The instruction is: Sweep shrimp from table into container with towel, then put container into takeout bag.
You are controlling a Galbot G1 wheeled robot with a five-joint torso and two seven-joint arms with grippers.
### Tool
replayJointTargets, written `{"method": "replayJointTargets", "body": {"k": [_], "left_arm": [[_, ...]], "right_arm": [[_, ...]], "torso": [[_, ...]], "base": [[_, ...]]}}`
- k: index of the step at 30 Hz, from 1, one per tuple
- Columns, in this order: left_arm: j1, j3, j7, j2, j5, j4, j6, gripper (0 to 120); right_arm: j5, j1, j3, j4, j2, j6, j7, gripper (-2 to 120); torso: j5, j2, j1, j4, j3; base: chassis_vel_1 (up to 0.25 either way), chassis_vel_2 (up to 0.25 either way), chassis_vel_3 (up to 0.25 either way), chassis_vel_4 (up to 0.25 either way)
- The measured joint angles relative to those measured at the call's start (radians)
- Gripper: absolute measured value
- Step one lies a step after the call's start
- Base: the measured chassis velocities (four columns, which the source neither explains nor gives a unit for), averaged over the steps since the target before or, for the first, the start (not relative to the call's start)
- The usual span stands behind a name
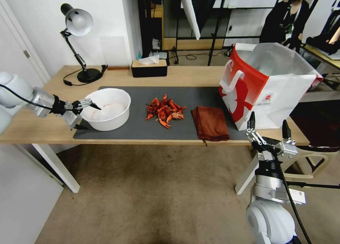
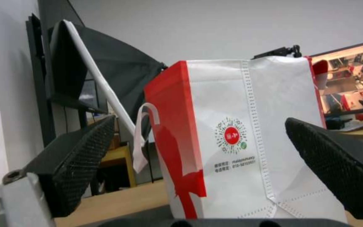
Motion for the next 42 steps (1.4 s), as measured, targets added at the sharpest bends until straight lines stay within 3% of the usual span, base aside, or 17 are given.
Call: {"method": "replayJointTargets", "body": {"k": [7,9,11,12,13,14,25,27,42], "left_arm": [[-0.003,0.002,0.028,-0.004,-0.001,0.002,-0.003,77],[-0.003,0.002,0.034,-0.004,-0.002,0.001,-0.004,66],[-0.003,0.003,0.035,-0.004,-0.003,0.001,-0.004,66],[-0.003,0.004,0.037,-0.004,-0.004,0.000,-0.004,56],[-0.002,0.004,0.037,-0.004,-0.004,0.000,-0.004,55],[-0.002,0.007,0.042,-0.005,-0.004,0.000,-0.004,44],[0.001,0.009,0.060,-0.019,-0.002,-0.006,-0.009,10],[-0.008,0.009,0.066,-0.020,-0.007,-0.036,-0.014,0],[-0.059,0.013,0.143,-0.018,-0.093,-0.137,-0.029,0]], "right_arm": [[0.001,0.000,0.002,0.001,-0.001,-0.001,0.001,100],[0.001,0.000,0.002,0.001,0.000,-0.001,0.001,100],[0.001,0.000,0.002,0.001,0.000,-0.001,0.001,100],[0.001,0.000,0.001,0.001,0.000,-0.001,0.001,100],[0.001,0.000,0.001,0.001,0.001,-0.001,0.001,100],[0.001,0.000,0.000,0.001,0.003,-0.001,0.001,100],[-0.004,-0.003,-0.001,0.004,0.011,0.000,0.002,100],[-0.004,-0.001,-0.001,0.002,0.012,0.000,0.003,100],[0.004,0.008,0.006,0.002,0.005,-0.010,0.008,100]], "torso": [[0.0000,0.000,0.000,0.0000,0.000],[0.0000,0.000,0.000,-0.0001,0.000],[0.0000,0.000,0.000,-0.0001,0.000],[0.0000,0.000,0.000,-0.0001,0.000],[0.0001,0.000,0.000,-0.0001,0.000],[0.0000,0.000,0.000,0.0000,0.000],[0.0000,0.000,0.000,-0.0002,0.000],[0.0001,0.000,0.000,0.0000,0.000],[0.0001,0.000,0.000,-0.0002,0.000]], "base": [[0.000,0.000,0.000,0.000],[0.000,0.000,0.000,0.000],[0.000,0.000,0.000,0.000],[0.000,0.000,0.000,0.000],[0.000,0.000,0.000,0.000],[0.000,0.000,0.000,0.000],[0.000,0.000,0.000,0.000],[0.000,0.000,0.000,0.000],[0.000,0.000,0.000,0.000]]}}
